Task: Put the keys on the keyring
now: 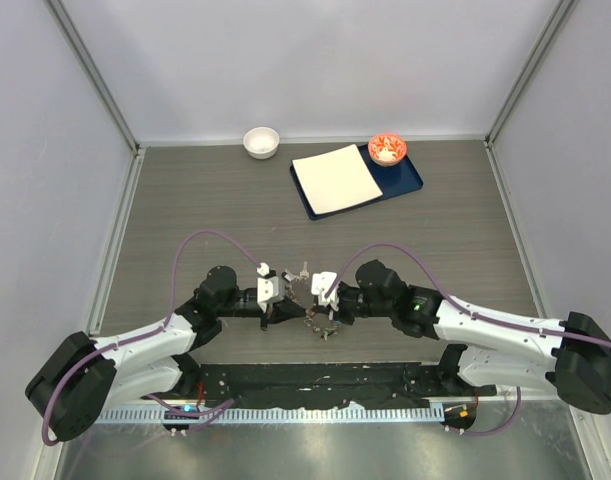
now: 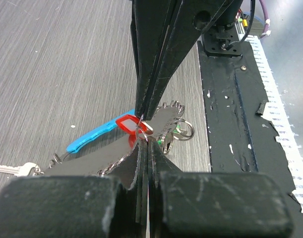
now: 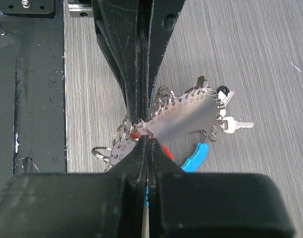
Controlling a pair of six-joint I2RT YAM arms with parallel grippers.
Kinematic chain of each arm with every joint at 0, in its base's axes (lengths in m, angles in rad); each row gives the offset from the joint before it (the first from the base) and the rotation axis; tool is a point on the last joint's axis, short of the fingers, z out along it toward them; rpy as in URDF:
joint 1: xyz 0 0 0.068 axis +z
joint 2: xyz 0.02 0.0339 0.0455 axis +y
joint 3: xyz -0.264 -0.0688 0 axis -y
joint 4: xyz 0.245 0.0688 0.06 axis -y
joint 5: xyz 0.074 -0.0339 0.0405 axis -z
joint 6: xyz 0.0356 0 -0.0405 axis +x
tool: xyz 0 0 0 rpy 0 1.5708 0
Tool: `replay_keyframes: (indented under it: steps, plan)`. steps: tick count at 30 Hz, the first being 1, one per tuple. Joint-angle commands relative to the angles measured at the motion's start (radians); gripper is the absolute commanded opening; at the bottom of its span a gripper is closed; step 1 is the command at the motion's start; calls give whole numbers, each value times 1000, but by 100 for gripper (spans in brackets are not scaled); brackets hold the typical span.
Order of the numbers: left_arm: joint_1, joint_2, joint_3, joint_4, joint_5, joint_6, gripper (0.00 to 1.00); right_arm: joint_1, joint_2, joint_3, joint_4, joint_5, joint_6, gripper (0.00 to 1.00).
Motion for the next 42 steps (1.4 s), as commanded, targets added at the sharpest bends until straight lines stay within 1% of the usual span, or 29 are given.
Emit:
replay_keyframes:
  steps: [1, 12, 19, 20, 21, 24, 28, 35, 40, 41, 42]
  plan:
    - [-5, -5, 26, 112, 30, -16, 0, 14, 19, 55, 40, -60, -5, 1]
    - [-5, -33, 10, 135, 4, -25, 0, 19, 35, 64, 15, -77, -10, 1]
    - [-6, -62, -10, 142, -111, -65, 0, 23, 25, 70, -14, -65, -16, 1]
    - [-5, -63, -12, 145, -128, -77, 0, 26, 22, 70, -41, -63, -16, 1]
    - [-5, -69, -13, 150, -172, -108, 0, 26, 19, 69, -45, -60, -16, 1]
    - [-5, -86, -32, 173, -226, -160, 0, 31, 19, 69, -60, -46, -19, 1]
    - [-5, -119, -44, 191, -240, -218, 0, 39, 25, 69, -63, -23, -22, 1]
    - [-5, -142, -79, 230, -277, -240, 0, 48, 36, 67, -57, -3, -22, 1]
    - [-6, -137, -104, 245, -251, -209, 0, 49, 5, 46, -26, 62, 28, 1]
    - [-5, -140, -107, 241, -251, -202, 0, 48, 2, 47, -26, 85, 63, 1]
    - [-5, -149, -110, 233, -254, -195, 0, 48, 2, 49, -34, 145, 78, 1]
